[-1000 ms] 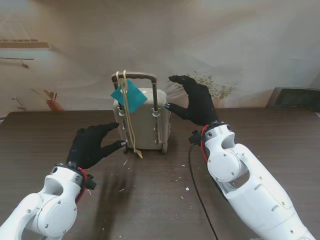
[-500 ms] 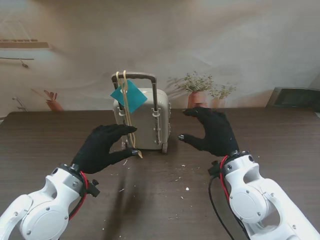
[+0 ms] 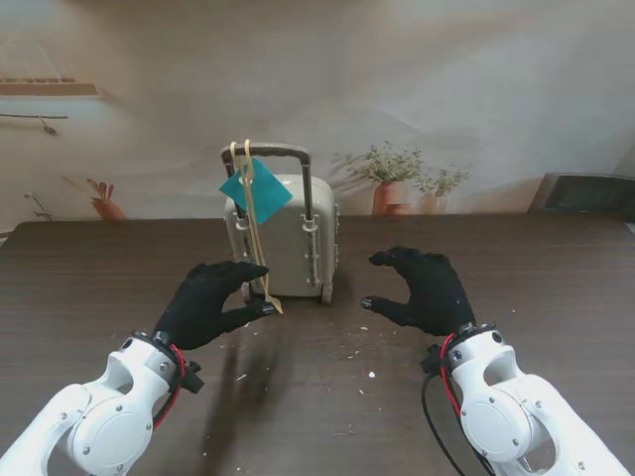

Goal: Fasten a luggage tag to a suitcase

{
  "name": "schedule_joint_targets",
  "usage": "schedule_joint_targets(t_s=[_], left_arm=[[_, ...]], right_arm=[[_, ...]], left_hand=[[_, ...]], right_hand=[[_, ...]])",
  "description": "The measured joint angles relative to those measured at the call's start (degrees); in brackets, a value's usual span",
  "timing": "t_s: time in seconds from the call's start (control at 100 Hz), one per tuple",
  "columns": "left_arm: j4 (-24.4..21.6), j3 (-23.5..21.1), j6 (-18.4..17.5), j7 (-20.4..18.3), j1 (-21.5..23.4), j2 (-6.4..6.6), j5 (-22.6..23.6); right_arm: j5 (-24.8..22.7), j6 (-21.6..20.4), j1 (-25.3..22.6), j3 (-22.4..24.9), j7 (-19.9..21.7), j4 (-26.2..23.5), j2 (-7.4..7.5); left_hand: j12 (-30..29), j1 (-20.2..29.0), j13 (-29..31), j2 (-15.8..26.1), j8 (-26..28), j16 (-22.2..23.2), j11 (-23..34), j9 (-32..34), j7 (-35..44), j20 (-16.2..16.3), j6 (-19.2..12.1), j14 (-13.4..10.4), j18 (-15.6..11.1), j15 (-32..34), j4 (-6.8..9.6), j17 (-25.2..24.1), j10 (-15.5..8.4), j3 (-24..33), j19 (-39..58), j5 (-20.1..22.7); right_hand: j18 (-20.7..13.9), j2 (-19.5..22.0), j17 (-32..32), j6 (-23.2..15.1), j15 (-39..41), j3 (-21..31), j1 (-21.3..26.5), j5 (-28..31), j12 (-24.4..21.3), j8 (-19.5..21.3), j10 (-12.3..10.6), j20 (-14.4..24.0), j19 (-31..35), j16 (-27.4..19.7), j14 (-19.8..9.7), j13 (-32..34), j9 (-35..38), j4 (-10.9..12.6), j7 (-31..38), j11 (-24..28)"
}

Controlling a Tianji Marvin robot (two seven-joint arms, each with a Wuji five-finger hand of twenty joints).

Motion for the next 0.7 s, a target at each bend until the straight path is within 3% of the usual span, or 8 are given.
schedule_joint_targets(t_s=[0.21, 0.27, 0.7], left_arm=[[3.9, 0.6, 1.7, 1.1, -1.9, 0.0, 0.6], [4.6, 0.9, 1.9, 1.0, -2.4, 0.01, 0.4], [5.4, 1.8, 2.1, 0.2, -3.6, 0.11, -0.2]], right_arm=[[0.7, 0.1, 0.0, -0.1, 1.4, 2.5, 0.3], [1.2, 0.3, 0.0, -0.2, 1.4, 2.8, 0.32], [0.0, 0.3, 0.2, -0.5, 0.3, 3.4, 0.33]], left_hand=[[0.0, 0.0, -0.7, 0.0, 0.0, 0.7, -0.6, -0.2, 0.0, 0.0, 0.0, 0.0, 0.0, 0.0, 0.0, -0.5, -0.3, 0.0, -0.6, 0.0], [0.0, 0.0, -0.7, 0.0, 0.0, 0.7, -0.6, -0.2, 0.0, 0.0, 0.0, 0.0, 1.2, 0.0, 0.0, -0.6, -0.3, 0.0, -0.6, 0.0], [0.0, 0.0, -0.7, 0.1, 0.0, 2.2, -0.6, -0.2, 0.0, 0.0, 0.0, 0.0, 1.2, 0.0, 0.0, -0.6, -0.4, 0.0, -0.7, 0.0]], right_hand=[[0.0, 0.0, 0.0, 0.0, 0.0, 0.0, 0.0, 0.0, 0.0, 0.0, 0.0, 0.0, 0.0, 0.0, 0.0, 0.0, 0.0, 0.0, 0.0, 0.0], [0.0, 0.0, 0.0, 0.0, 0.0, 0.0, 0.0, 0.0, 0.0, 0.0, 0.0, 0.0, 0.0, 0.0, 0.0, 0.0, 0.0, 0.0, 0.0, 0.0], [0.0, 0.0, 0.0, -0.6, 0.0, 1.3, 0.0, 0.0, 0.0, 0.0, 0.0, 0.0, 0.0, 0.0, 0.0, 0.0, 0.0, 0.0, 0.0, 0.0]])
